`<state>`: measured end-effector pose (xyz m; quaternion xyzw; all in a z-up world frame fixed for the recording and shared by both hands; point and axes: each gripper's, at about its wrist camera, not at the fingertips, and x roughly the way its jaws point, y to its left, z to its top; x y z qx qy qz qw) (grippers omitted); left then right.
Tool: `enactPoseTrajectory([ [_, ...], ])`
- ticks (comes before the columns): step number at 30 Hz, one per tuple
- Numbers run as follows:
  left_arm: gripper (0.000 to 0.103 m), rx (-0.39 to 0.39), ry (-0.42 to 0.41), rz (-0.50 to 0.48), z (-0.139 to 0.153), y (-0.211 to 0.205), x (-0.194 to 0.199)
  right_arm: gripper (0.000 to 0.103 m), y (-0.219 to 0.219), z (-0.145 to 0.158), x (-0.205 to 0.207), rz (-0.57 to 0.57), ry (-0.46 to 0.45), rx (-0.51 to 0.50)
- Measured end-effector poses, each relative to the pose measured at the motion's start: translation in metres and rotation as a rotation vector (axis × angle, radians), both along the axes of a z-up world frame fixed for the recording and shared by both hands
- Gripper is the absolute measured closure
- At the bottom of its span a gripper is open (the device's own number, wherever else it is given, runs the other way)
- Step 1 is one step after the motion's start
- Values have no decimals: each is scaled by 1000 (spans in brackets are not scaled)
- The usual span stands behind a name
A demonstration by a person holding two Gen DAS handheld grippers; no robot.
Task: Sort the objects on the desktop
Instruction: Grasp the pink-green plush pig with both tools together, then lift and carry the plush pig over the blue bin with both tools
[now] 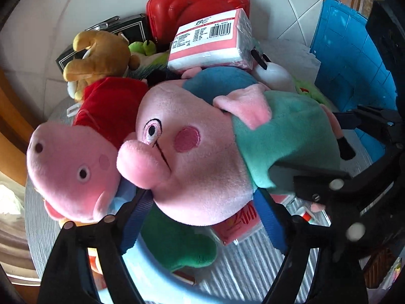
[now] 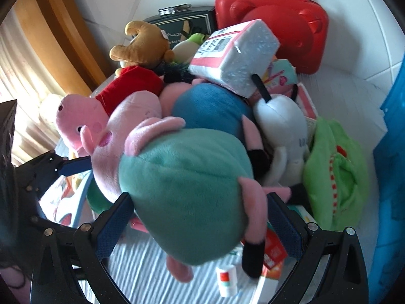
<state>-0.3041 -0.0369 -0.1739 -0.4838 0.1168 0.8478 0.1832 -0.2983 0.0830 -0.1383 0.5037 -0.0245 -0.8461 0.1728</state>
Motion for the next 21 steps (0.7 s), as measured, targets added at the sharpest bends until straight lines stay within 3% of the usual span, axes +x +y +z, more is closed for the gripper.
enactPoseTrajectory([
  [5, 12, -8, -24, -33, -9, 5, -8, 0, -1, -10, -6, 9, -8, 13],
  [6, 12, 2, -27, -36, -11, 5, -10, 5, 0, -11, -6, 5, -12, 14],
  [11, 26, 45, 17, -58, -7, 6, -2, 20, 0, -2, 2, 18, 20, 58],
  [21, 27, 67, 126, -49, 43, 8, 33, 22, 6, 46, 32, 31, 133, 61],
])
